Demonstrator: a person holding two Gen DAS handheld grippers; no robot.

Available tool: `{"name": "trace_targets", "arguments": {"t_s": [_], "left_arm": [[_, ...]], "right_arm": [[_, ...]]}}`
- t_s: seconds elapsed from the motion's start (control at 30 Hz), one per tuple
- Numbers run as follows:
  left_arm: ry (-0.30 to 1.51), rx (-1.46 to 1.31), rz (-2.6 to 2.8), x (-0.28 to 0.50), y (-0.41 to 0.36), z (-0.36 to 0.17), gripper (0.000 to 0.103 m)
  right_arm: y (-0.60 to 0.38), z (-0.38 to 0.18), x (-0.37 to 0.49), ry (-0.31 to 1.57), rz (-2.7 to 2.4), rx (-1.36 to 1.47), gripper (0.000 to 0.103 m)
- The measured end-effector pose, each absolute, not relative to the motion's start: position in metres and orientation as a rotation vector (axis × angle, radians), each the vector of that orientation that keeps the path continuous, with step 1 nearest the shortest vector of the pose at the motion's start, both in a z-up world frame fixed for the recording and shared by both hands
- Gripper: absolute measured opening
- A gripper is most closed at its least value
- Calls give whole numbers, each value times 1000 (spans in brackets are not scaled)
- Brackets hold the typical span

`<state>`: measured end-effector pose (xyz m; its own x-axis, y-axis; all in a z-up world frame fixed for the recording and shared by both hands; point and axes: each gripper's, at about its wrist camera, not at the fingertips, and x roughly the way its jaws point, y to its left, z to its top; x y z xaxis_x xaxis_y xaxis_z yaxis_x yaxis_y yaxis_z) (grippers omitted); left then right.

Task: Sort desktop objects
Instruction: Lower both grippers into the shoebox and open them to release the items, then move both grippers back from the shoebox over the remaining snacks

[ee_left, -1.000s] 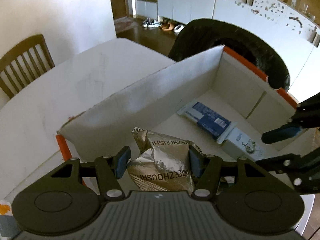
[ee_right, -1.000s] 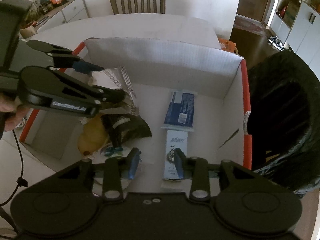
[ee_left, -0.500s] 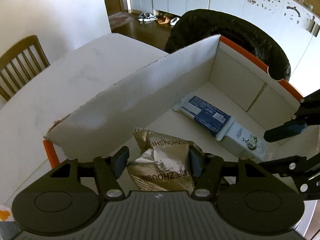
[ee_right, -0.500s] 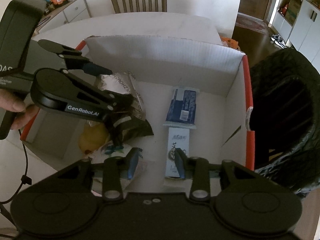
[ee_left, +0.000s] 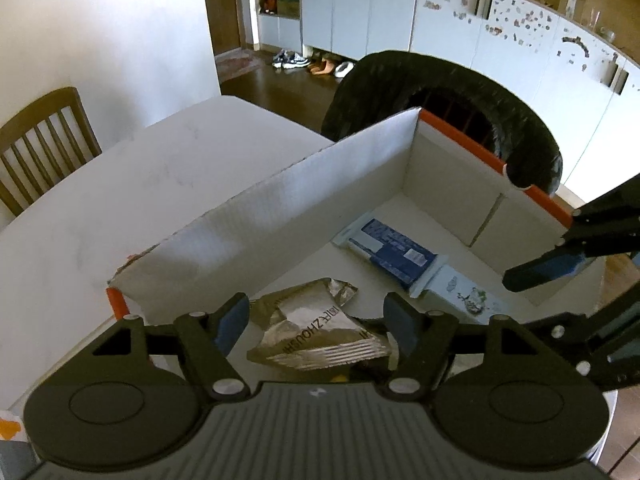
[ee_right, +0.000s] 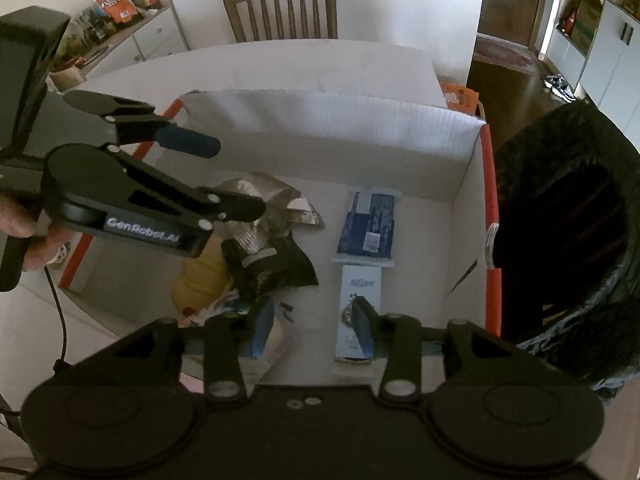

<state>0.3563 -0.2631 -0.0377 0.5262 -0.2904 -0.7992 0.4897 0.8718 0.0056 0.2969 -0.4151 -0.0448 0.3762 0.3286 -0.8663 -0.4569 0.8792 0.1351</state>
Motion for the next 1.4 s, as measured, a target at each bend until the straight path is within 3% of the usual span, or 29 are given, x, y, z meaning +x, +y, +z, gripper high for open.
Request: {"name": "trace_targets", "arguments": {"t_s": [0.77,1.0,1.4], "left_arm": [[841,91,-459,285,-213,6,73],[838,67,-431,267,-185,14,73],[828,52,-403,239,-121,21,73]], "right_arm": [[-400,-14,279,992,546,-121,43],[-383,-10,268,961,503,-115,54],[-331,3,242,927,491,-72,60]]}}
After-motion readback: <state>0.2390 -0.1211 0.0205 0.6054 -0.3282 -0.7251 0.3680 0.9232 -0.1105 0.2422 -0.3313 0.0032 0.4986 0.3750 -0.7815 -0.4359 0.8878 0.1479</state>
